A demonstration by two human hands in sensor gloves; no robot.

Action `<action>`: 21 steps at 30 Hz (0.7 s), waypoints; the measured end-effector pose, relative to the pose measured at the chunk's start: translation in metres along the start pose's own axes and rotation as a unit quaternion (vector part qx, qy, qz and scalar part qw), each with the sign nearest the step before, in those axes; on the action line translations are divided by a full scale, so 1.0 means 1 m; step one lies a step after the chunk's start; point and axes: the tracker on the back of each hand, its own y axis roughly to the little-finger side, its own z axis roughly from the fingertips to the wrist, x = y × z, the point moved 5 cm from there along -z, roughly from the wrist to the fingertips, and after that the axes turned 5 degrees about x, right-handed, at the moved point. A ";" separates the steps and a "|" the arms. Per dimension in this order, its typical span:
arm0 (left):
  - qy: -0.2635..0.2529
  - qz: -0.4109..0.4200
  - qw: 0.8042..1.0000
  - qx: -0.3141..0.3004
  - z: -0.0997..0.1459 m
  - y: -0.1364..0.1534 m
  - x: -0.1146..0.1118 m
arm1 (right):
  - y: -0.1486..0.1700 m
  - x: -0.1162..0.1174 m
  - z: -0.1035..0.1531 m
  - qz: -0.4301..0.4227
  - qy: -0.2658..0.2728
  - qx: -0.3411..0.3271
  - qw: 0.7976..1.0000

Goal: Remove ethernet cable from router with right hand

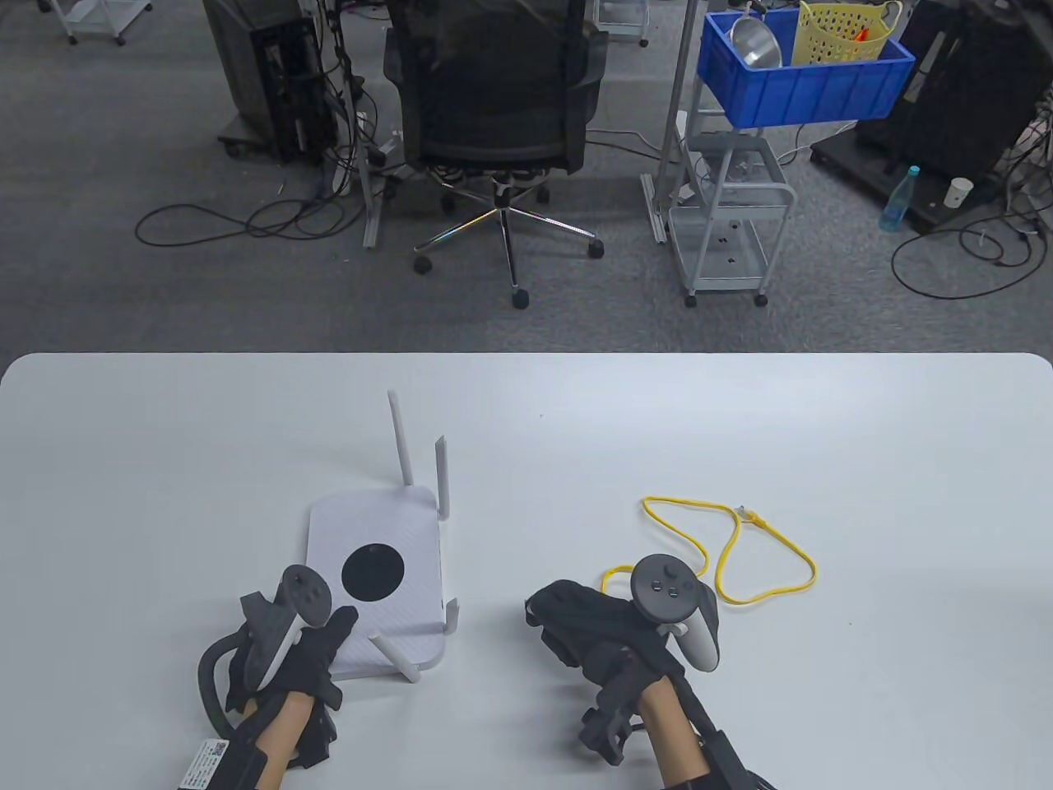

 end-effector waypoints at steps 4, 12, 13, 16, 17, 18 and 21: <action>0.006 0.015 1.000 -0.004 0.000 0.003 0.001 | -0.003 -0.002 0.001 0.009 0.010 -0.004 1.000; -0.026 0.099 0.993 -0.060 0.013 0.007 0.028 | -0.022 -0.013 0.010 0.083 0.064 -0.033 0.994; -0.029 0.112 0.990 -0.083 0.017 0.004 0.031 | -0.025 -0.015 0.012 0.099 0.078 -0.036 0.991; -0.039 0.137 0.980 -0.141 0.028 -0.007 0.039 | -0.032 -0.022 0.019 0.149 0.139 -0.038 0.978; -0.051 0.146 0.975 -0.158 0.033 -0.011 0.043 | -0.034 -0.025 0.021 0.172 0.162 -0.040 0.971; -0.061 0.149 0.972 -0.173 0.036 -0.014 0.046 | -0.038 -0.027 0.024 0.202 0.188 -0.042 0.960; -0.071 0.139 0.965 -0.211 0.047 -0.022 0.050 | -0.044 -0.033 0.031 0.280 0.245 -0.039 0.927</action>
